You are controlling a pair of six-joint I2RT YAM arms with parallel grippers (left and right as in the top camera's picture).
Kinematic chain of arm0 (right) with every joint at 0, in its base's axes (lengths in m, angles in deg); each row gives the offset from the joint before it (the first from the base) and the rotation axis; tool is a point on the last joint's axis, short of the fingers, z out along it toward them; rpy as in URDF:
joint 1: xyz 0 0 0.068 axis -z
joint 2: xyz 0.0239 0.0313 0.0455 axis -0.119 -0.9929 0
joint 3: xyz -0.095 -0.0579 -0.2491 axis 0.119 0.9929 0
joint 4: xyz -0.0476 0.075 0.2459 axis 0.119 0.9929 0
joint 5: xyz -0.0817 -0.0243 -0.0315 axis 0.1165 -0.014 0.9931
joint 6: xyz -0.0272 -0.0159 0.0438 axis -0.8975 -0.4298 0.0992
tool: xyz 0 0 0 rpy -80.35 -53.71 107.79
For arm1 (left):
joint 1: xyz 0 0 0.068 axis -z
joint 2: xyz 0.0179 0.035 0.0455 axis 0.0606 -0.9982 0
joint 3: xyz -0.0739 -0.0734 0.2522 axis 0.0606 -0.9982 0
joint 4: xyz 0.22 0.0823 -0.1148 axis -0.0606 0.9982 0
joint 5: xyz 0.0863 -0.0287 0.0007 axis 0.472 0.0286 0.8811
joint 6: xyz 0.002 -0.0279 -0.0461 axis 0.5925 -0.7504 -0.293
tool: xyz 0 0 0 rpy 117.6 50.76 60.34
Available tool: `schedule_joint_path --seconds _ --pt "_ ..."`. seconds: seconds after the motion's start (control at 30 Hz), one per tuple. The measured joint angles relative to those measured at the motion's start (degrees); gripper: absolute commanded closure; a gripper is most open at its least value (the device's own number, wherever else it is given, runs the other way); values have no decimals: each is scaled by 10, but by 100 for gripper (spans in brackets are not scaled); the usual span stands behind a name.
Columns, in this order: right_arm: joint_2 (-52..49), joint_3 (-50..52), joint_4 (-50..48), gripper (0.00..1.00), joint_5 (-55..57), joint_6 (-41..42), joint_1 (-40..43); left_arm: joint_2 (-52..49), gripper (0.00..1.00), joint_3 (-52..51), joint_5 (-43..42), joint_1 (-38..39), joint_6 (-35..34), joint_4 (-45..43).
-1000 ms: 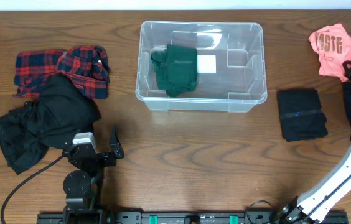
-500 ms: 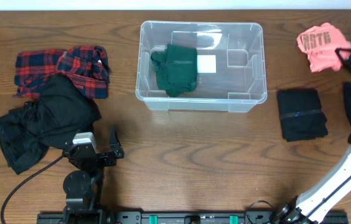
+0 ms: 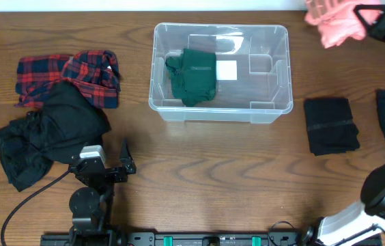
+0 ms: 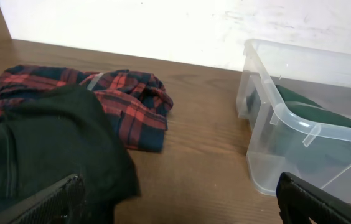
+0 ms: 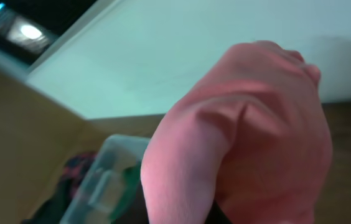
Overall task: Pack container
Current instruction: 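Carry the pink t-shirt over the bin's right half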
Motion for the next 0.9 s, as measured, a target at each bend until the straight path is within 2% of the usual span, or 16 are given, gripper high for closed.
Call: schedule_joint_path --seconds 0.13,0.27,0.47,0.7,0.9 --pt "32 0 38 99 -3 -7 -49 0 2 0 0 0 0 0" --pt "52 0 63 99 -21 -55 -100 0 2 0 0 0 0 0" --pt "54 -1 151 99 -19 -170 -174 0 2 0 0 0 0 0" --pt "28 -1 244 99 -16 -350 -215 0 2 0 0 0 0 0" --pt "-30 -1 240 99 -23 -452 -242 0 2 0 0 0 0 0"
